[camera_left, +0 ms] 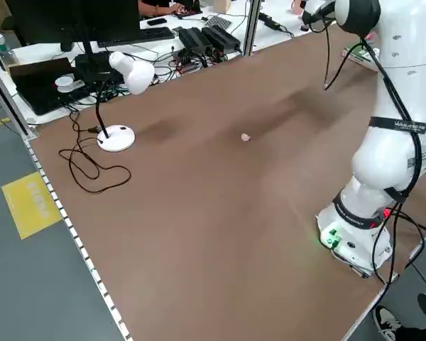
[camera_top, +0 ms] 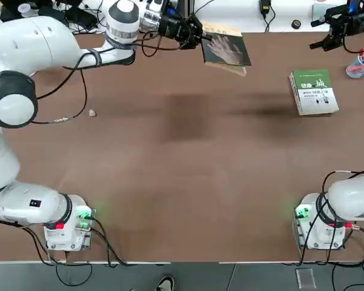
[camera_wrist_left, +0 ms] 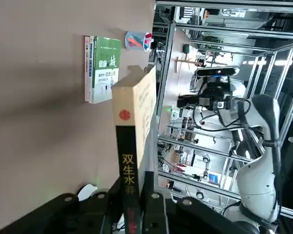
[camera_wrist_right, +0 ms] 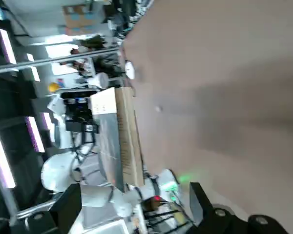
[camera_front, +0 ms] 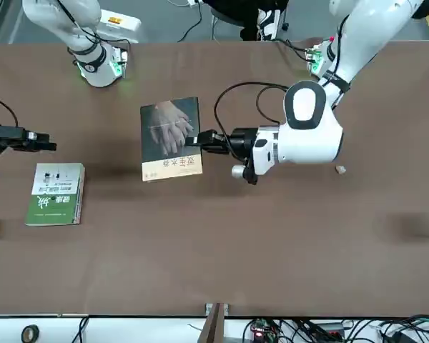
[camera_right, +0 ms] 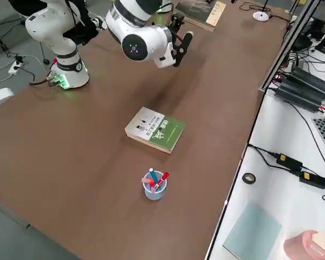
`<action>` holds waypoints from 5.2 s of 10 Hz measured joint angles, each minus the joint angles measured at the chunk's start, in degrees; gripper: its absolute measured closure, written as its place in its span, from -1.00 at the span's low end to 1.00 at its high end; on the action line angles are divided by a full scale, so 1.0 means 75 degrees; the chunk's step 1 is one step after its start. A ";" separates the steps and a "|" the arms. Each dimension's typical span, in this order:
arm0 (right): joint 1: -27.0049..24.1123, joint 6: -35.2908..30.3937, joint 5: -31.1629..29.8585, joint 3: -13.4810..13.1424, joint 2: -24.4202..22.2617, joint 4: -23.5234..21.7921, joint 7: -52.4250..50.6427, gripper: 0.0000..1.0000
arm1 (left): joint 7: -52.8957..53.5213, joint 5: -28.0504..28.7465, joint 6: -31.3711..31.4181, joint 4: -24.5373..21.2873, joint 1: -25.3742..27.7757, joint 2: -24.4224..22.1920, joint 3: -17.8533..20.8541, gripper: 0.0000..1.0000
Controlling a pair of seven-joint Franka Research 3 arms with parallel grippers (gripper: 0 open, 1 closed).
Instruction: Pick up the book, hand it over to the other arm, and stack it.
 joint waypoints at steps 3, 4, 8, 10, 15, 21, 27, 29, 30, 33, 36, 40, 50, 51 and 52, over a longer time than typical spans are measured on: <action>0.0077 0.0016 0.0538 0.0001 0.0200 -0.0230 -0.0430 -0.95 | 0.0017 0.0000 0.0000 0.0283 -0.0072 0.0156 0.0000 0.66; 0.0120 0.0018 0.0734 0.0001 0.0306 -0.0276 -0.0520 -0.95 | 0.0048 0.0000 0.0000 0.0391 -0.0123 0.0225 0.0003 0.66; 0.0444 0.0090 0.1573 -0.0023 0.0675 -0.0378 -0.0771 -0.95 | 0.0587 0.0000 0.0002 0.0761 -0.0367 0.0557 0.0017 0.66; 0.0664 0.0275 0.1957 -0.0042 0.0756 -0.0447 -0.0815 -0.95 | 0.0875 0.0000 0.0003 0.0828 -0.0378 0.0703 0.0022 0.66; 0.0933 0.0694 0.2102 -0.0061 0.0788 -0.0495 -0.1044 -0.95 | 0.0977 0.0000 0.0003 0.0960 -0.0388 0.0809 0.0028 0.66; 0.1393 0.0910 0.2784 -0.0124 0.0855 -0.0599 -0.1124 -0.95 | 0.0998 0.0000 0.0376 0.1219 -0.0743 0.1017 0.0030 0.66; 0.1595 0.1172 0.2933 -0.0165 0.0857 -0.0632 -0.1350 -0.95 | 0.0998 0.0000 0.1190 0.1545 -0.1361 0.1310 0.0035 0.66; 0.1596 0.1175 0.2933 -0.0182 0.0866 -0.0662 -0.1419 -0.95 | 0.0998 0.0000 0.1307 0.1588 -0.1457 0.1361 0.0035 0.66; 0.1601 0.1177 0.2933 -0.0182 0.0873 -0.0681 -0.1483 -0.95 | 0.0998 0.0000 0.1326 0.1593 -0.1475 0.1367 0.0036 0.66; 0.1631 0.1207 0.2827 -0.0182 0.0895 -0.0697 -0.1559 -0.95 | 0.0998 0.0000 0.1330 0.1613 -0.1476 0.1367 0.0041 0.66; 0.1651 0.1213 0.2793 -0.0182 0.0916 -0.0757 -0.1638 -0.96 | 0.0998 0.0000 0.1330 0.1636 -0.1497 0.1367 0.0041 0.66; 0.1782 0.1199 0.2790 -0.0180 0.0921 -0.0859 -0.1656 -0.96 | 0.0998 0.0000 0.1401 0.1642 -0.1568 0.1367 0.0041 0.66; 0.1799 0.0662 0.2801 -0.0228 0.0896 -0.1457 -0.1546 -0.96 | 0.0970 0.0000 0.1705 0.1663 -0.1752 0.1368 0.0039 0.66; 0.1798 0.0626 0.2803 -0.0236 0.0854 -0.1494 -0.1422 -0.96 | 0.0964 0.0000 0.1759 0.1672 -0.1782 0.1368 0.0039 0.66; 0.1798 0.0580 0.2803 -0.0246 0.0794 -0.1505 -0.1279 -0.96 | 0.0957 0.0000 0.1814 0.1682 -0.1814 0.1368 0.0039 0.66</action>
